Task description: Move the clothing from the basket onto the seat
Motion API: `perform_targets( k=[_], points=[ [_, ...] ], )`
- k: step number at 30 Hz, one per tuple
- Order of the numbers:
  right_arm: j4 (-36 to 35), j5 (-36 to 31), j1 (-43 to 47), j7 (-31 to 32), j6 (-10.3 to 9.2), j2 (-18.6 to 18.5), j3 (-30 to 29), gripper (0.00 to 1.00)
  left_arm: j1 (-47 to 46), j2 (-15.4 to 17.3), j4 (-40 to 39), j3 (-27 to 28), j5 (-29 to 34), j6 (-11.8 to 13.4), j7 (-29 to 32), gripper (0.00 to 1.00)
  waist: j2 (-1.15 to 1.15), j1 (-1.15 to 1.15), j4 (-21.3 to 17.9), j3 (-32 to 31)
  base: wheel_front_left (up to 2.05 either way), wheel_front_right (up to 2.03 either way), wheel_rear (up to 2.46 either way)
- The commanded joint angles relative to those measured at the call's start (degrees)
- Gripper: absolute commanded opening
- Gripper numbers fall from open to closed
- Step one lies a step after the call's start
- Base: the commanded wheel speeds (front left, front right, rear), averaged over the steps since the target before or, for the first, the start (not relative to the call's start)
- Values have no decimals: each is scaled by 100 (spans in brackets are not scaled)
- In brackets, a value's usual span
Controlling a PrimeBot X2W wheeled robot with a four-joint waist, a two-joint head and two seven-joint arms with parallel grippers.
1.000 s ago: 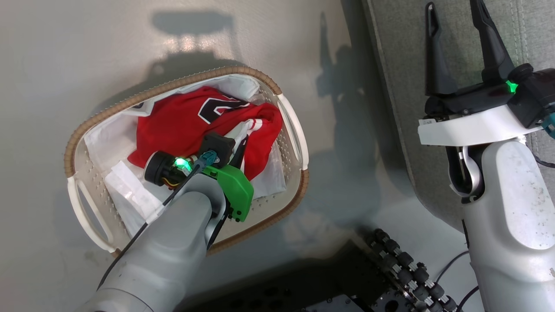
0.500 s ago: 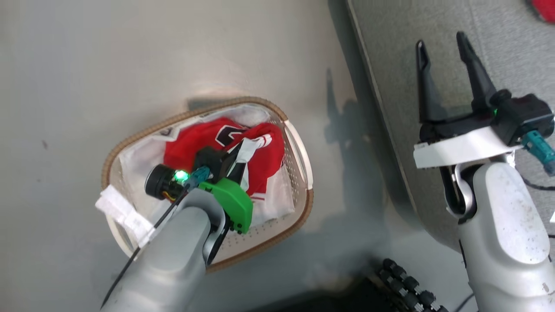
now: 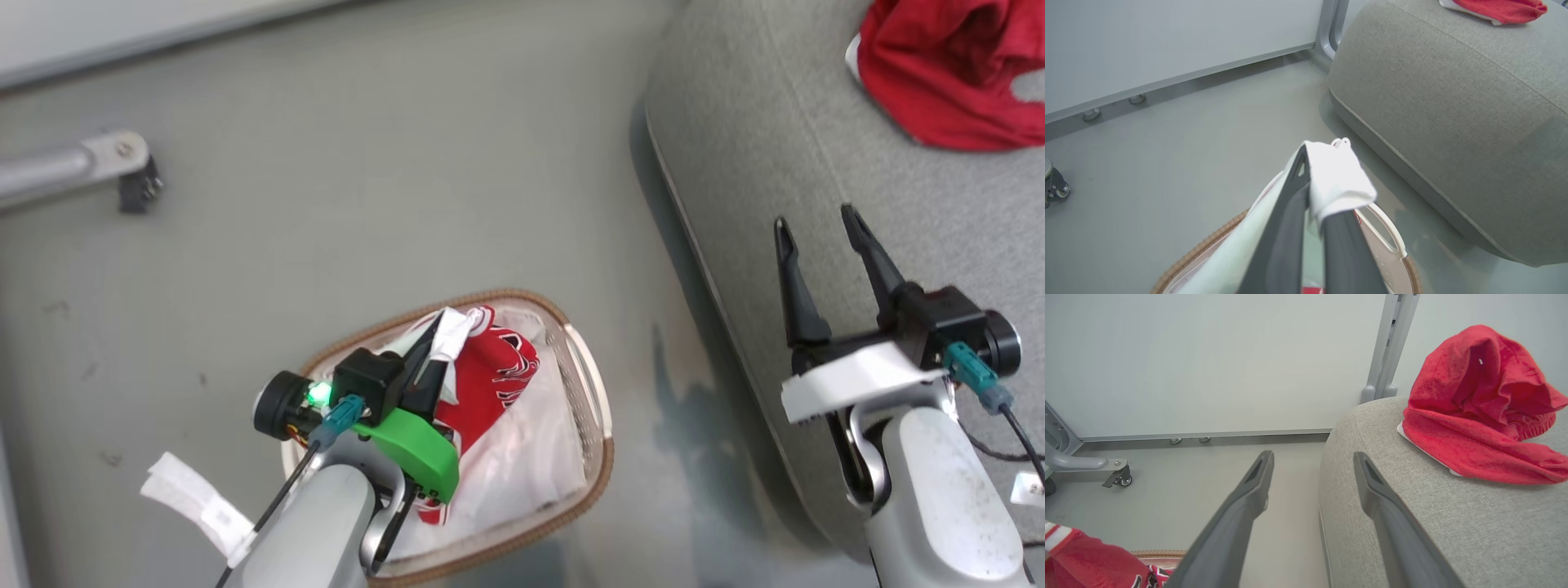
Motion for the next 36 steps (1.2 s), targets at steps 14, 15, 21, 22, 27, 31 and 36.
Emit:
perform_targets(
  k=[14, 15, 21, 22, 27, 31, 36],
  points=[
    [190, -95, 864, -11, -7, -22, 47, 100, -342, 963, -1164, 263, 547, -138, -1, 0, 0, 0, 692, -2281, 0, 0, 0],
    [179, -86, 878, -11, -6, -22, 69, 100, -451, 1016, -1186, 245, 544, -141, 6, 0, 0, 0, 697, -2325, 0, 0, 0],
    [19, -27, 841, -11, -7, -21, 271, 100, -1237, 1254, -1392, 133, 474, -146, 172, 0, 0, 0, 710, -2474, 0, 0, 0],
    [4, -27, 818, -11, -7, -23, 327, 100, -1373, 1286, -1412, 116, 451, -147, 204, 0, 0, 0, 707, -2488, 0, 0, 0],
    [-22, -30, 682, -11, -7, -21, 579, 100, -1884, 1363, -1398, -6, 370, -149, 290, 0, 0, 0, 671, -2527, 0, 0, 0],
    [-20, -65, 560, -11, -6, -21, 838, 100, -2219, 1404, -1259, -104, 300, -148, 320, 0, 0, 0, 632, -2542, 0, 0, 0],
    [-31, -30, 389, -11, -7, -19, 1223, 100, -2484, 1397, -1154, -267, 213, -145, 285, 0, 0, 0, 624, -2559, 0, 0, 0]
  ],
)
